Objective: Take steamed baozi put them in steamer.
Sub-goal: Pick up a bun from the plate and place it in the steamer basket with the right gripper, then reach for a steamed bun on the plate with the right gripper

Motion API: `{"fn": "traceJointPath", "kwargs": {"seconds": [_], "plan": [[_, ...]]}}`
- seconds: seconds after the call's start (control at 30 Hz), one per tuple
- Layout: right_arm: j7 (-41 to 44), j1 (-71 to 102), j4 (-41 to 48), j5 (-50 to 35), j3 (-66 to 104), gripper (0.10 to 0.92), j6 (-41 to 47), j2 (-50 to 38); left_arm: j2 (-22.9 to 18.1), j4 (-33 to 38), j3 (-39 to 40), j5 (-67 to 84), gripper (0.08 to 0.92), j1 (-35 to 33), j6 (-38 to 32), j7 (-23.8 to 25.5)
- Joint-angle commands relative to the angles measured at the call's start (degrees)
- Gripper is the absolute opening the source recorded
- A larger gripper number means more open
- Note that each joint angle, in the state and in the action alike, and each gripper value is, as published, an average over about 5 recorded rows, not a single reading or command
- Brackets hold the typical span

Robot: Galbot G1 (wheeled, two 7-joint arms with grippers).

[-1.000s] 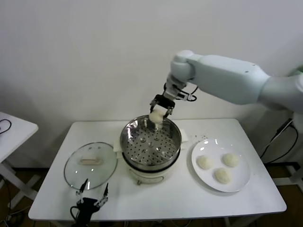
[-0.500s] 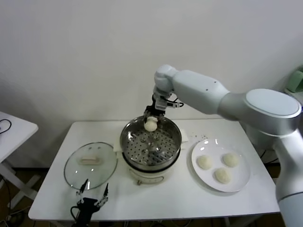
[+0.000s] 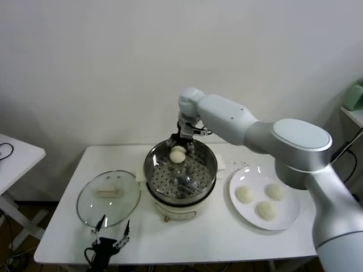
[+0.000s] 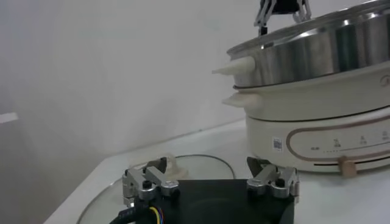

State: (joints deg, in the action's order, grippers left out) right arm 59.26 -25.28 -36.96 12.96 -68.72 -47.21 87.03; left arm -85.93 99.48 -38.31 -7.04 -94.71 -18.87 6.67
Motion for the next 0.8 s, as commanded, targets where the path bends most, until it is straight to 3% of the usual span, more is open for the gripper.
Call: {"fn": "traceJointPath", "kwargs": {"seconds": [0.03, 0.17, 0.27, 0.43, 0.8], "plan": [[0.5, -0.4, 1.2, -1.7, 0.1, 0.812, -2.8, 0.1, -0.1, 0.1, 0.0, -0.1, 0.823, -0.1, 0.0, 0.0], [1.8, -5.5, -3.1, -11.8, -5.1, 0.822, -2.8, -3.3, -0.1, 0.3, 0.0, -0.2, 0.823, -0.2, 0.1, 0.1], [3.3, -12.4, -8.1, -25.6, -13.6, 0.823, -0.9, -7.3, -0.1, 0.6, 0.1, -0.4, 0.823, -0.4, 0.2, 0.1], [4.4, -23.0, -15.5, -44.0, -28.8, 0.823, 10.5, -14.7, -0.2, 1.0, 0.3, -0.7, 0.823, -0.7, 0.2, 0.1], [0.3, -30.3, -27.2, -44.8, -42.2, 0.823, 32.7, -32.6, -0.3, 0.9, 1.0, -1.4, 0.823, -0.9, 0.1, 0.1]]}}
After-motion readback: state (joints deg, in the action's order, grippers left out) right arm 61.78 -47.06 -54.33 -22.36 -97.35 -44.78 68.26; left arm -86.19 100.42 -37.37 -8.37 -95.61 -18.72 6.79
